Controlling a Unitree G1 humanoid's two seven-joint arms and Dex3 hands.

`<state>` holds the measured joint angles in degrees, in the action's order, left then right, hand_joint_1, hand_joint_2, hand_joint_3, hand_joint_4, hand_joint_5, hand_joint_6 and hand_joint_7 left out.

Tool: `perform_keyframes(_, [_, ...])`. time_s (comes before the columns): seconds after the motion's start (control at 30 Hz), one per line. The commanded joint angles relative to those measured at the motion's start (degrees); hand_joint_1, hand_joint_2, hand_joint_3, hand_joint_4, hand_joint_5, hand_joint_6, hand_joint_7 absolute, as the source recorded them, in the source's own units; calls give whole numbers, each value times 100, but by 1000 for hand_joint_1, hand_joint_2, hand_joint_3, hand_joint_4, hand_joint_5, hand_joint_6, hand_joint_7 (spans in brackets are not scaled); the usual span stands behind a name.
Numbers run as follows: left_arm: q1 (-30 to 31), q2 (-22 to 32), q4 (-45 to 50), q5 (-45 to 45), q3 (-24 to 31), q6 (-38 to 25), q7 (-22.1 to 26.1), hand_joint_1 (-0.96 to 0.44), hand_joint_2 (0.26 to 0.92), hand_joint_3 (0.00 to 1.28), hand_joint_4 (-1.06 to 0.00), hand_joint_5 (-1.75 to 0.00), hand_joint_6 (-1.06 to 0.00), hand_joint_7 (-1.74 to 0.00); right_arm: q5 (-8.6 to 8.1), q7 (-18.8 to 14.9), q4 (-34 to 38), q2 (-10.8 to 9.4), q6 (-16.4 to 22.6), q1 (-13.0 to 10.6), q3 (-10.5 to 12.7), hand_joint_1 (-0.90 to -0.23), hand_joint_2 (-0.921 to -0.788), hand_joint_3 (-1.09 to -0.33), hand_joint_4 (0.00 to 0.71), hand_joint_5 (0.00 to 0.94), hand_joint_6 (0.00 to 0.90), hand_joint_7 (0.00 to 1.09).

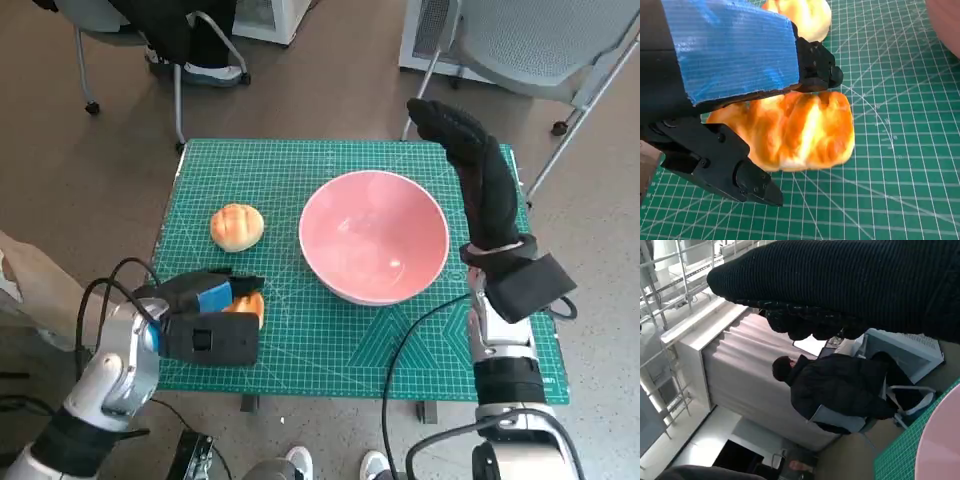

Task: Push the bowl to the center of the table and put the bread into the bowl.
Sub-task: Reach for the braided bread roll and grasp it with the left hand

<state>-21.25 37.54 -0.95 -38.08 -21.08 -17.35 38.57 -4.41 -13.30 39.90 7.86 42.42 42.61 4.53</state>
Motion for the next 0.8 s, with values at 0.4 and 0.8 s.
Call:
perform_keyframes(0.4, [-182,-92,-456,-297,-249,11,-94,-210,697,12,-225,-23,-328,-21,-80,-87,1,25,-45,-168,29,-717,-921,-864,180,2,36,390])
perform_keyframes(0.8, [-146,-106,-822,-465,-273,253,-600,120,769,149,-664,-862,-552,-580,-115,-126,-8,27,-33,-169,36,-716,-921,-864,177,0,34,399])
